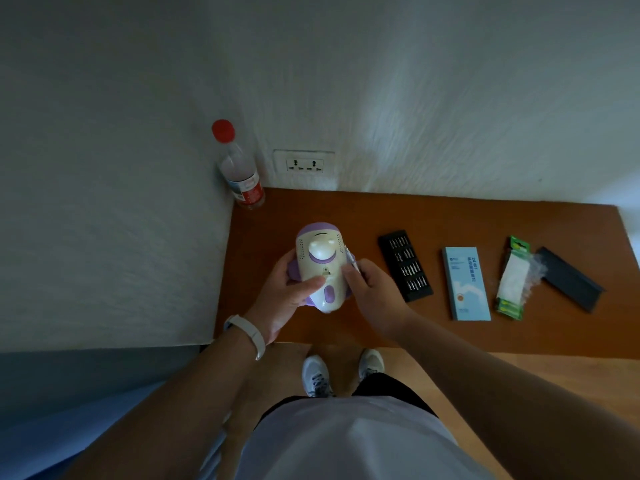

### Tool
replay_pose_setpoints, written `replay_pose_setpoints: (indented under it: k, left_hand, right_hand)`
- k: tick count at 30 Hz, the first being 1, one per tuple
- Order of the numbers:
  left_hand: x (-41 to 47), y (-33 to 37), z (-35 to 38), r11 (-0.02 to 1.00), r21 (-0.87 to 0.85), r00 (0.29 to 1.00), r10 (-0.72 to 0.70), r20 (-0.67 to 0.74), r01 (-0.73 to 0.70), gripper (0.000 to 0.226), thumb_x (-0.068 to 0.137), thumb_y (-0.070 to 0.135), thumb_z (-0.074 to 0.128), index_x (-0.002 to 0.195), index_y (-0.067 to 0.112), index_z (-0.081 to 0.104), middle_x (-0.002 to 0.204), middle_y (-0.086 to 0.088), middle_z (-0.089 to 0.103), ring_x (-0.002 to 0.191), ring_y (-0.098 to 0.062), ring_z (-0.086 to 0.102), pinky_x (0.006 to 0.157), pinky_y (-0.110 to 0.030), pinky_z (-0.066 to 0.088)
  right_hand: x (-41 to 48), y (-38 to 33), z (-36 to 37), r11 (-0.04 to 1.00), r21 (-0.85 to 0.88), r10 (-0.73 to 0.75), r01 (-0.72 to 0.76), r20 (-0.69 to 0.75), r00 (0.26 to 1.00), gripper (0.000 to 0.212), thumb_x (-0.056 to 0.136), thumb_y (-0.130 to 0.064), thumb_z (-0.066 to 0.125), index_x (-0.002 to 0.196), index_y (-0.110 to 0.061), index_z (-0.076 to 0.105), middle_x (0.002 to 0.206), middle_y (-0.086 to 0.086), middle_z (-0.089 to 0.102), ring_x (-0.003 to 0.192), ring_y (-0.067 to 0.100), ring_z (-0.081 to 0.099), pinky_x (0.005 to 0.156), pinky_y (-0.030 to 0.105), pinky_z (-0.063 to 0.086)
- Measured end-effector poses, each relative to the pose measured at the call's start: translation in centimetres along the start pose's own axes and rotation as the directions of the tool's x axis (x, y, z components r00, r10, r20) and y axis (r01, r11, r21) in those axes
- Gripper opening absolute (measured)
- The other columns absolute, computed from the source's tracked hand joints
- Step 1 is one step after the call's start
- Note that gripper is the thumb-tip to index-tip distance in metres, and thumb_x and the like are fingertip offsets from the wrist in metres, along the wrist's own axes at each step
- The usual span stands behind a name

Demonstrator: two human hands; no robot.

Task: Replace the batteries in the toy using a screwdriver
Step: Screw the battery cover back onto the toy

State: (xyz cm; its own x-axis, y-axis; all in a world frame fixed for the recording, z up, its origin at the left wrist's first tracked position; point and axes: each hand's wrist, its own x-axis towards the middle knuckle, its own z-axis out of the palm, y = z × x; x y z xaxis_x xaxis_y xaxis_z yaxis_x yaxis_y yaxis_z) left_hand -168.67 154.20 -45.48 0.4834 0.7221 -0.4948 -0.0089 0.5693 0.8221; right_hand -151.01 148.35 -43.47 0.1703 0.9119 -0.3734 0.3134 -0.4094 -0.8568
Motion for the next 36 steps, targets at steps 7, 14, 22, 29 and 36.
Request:
replay_pose_setpoints:
  k: [7,14,22,29,36]
  left_hand:
    - [-1.8,1.0,-0.6,0.958,0.28,0.994,-0.026,-0.102,0.054,0.055,0.086,0.028,0.075,0.135,0.03,0.052,0.125,0.006,0.064,0.119,-0.018,0.06,0.094,-0.034,0.053]
    - [-3.9,3.5,0.1,0.845,0.528,0.943,0.106,-0.315,0.081,0.036,0.098,0.03,0.059,0.133,0.027,0.052,0.123,0.011,0.053,0.108,-0.008,0.051,0.079,-0.022,0.04]
    - [-6.8,6.2,4.0,0.798,0.58,0.931,0.32,-0.173,-0.167,0.008,0.097,0.026,0.06,0.101,0.032,0.064,0.1,0.013,0.066,0.094,-0.005,0.063,0.072,-0.017,0.053]
    - [-7.3,6.5,8.2,0.92,0.346,0.979,0.202,-0.022,-0.182,0.017,0.098,0.026,0.06,0.107,0.029,0.074,0.099,0.009,0.075,0.098,-0.007,0.068,0.087,-0.03,0.057]
    - [-6.7,6.8,10.4,0.945,0.274,0.981,0.192,-0.014,-0.18,0.017,0.098,0.018,0.058,0.105,0.021,0.074,0.092,0.008,0.074,0.088,-0.006,0.067,0.079,-0.032,0.054]
  right_hand:
    - [-1.6,-0.2,-1.4,0.999,0.004,0.05,-0.05,-0.066,0.997,0.036,0.101,-0.035,0.046,0.081,-0.005,0.051,0.067,0.002,0.044,0.06,0.012,0.04,0.058,0.035,0.034]
    - [-3.9,-1.4,-2.5,1.0,-0.01,-0.017,0.017,-0.017,1.0,0.033,0.102,-0.03,0.047,0.085,-0.002,0.052,0.066,0.001,0.043,0.057,0.01,0.04,0.057,0.033,0.034]
    - [-6.3,-3.9,-2.8,0.987,0.031,-0.161,0.16,0.041,0.986,0.033,0.104,-0.027,0.043,0.079,-0.007,0.052,0.064,0.002,0.043,0.058,0.016,0.039,0.055,0.034,0.033]
    - [-7.8,-5.5,-3.0,0.954,0.157,-0.259,0.254,0.006,0.966,0.03,0.105,-0.018,0.041,0.078,-0.019,0.055,0.064,-0.004,0.046,0.058,0.014,0.04,0.053,0.028,0.033]
    - [-8.2,-4.9,-5.7,0.957,0.21,-0.217,0.199,0.065,0.974,0.032,0.101,-0.037,0.044,0.075,-0.026,0.057,0.063,0.0,0.049,0.056,0.018,0.041,0.052,0.034,0.034]
